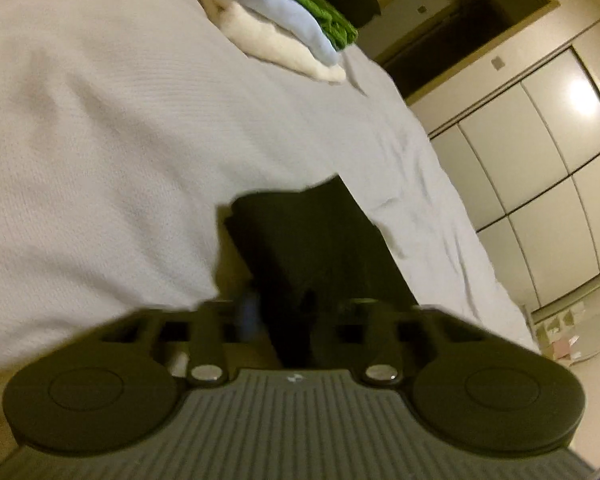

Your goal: Fold clothes

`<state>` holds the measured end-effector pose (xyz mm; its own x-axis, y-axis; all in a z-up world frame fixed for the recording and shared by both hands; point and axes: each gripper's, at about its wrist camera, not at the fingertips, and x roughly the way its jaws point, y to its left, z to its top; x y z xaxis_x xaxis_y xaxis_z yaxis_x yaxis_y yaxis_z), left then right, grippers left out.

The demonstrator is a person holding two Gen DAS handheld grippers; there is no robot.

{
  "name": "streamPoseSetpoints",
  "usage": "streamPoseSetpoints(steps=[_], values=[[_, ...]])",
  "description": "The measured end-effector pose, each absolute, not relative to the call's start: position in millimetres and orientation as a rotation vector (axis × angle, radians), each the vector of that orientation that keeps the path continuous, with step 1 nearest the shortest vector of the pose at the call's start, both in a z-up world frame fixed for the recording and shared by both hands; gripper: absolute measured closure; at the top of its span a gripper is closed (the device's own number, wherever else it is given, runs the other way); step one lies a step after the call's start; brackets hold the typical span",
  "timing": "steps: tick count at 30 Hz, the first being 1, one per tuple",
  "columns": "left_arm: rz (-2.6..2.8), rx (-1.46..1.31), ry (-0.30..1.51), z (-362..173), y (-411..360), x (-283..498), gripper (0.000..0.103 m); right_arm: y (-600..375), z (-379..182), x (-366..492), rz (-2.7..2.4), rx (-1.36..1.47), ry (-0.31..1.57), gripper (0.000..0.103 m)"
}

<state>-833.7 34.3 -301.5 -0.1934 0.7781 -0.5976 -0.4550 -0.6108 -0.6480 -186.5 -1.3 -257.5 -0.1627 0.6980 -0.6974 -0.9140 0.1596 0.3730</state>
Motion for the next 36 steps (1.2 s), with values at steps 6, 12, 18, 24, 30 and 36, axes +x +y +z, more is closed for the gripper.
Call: streamPoseSetpoints(steps=[6,12,18,24,30,36], values=[[1.93,-0.802,-0.067,-230,68,-746,0.095,-14,-254,-161,1.461,-0.263,0.931,0.013],[1.603,-0.463,0.252,-195,102,-576,0.092,-27,-253,-132,1.425,-0.204,0.932,0.013],[1.328,-0.519,0.528,-253,110,-458,0.073,-26,-256,-121,1.4,-0.158,0.958,0.013],[1.278,-0.527,0.454,-226,64,-501,0.064,-8,-254,-134,1.465,-0.105,0.996,0.013],[1.468,-0.538,0.423,-197,60,-589,0.069,38,-263,-176,1.656,0.025,1.194,0.016],[1.509,-0.65,0.394,-202,74,-637,0.068,111,-296,-243,1.738,0.091,1.533,0.035]])
